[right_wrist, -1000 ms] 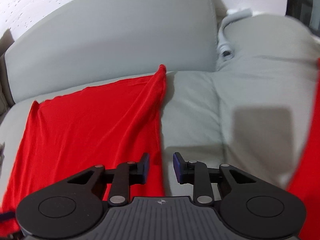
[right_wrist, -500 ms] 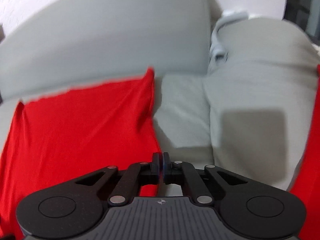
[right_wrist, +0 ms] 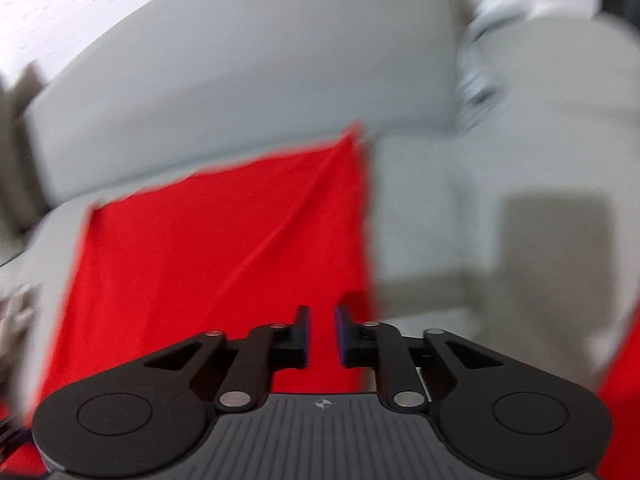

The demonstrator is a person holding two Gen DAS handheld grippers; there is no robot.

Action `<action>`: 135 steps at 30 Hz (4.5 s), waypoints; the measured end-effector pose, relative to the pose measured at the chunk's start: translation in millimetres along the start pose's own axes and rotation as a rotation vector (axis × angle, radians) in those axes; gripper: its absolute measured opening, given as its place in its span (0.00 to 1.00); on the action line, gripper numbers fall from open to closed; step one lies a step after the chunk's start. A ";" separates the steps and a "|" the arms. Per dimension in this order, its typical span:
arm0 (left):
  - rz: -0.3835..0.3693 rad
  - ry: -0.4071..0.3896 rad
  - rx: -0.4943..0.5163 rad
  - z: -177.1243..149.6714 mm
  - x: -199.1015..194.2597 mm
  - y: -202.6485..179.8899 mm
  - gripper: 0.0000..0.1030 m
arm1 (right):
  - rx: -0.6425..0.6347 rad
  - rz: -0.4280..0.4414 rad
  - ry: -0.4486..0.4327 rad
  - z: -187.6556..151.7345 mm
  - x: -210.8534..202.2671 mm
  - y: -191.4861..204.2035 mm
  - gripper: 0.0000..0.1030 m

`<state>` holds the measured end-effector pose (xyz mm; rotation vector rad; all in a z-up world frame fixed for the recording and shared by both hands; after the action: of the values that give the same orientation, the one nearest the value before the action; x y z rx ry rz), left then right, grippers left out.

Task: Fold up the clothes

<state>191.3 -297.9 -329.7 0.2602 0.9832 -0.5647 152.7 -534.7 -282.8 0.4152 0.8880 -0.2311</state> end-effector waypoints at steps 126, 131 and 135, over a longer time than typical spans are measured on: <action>0.167 0.126 -0.042 -130.4 -114.9 -9.7 0.92 | 0.280 0.066 -0.768 -25.6 -299.2 -170.4 0.83; 0.155 0.107 -0.031 -131.4 -117.6 -9.2 0.92 | 0.251 0.226 -0.480 -74.6 -281.5 -35.4 0.87; 0.144 0.083 -0.009 -129.5 -123.5 -11.0 0.86 | 0.232 0.226 -0.266 -121.6 -236.1 46.2 0.80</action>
<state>40.5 -207.3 -295.0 0.3463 1.0381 -0.4206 -60.6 -433.6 -152.6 0.6790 0.5490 -0.1767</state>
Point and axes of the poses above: each gripper's, at about its wrist camera, not at the fingertips, and x roughly the way its jaws point, y to its left, z to its top, the point moved 8 cm from there along x, roughly the way its jaws point, and after that the axes turned 5 degrees about -y, right-handed, at the moved point
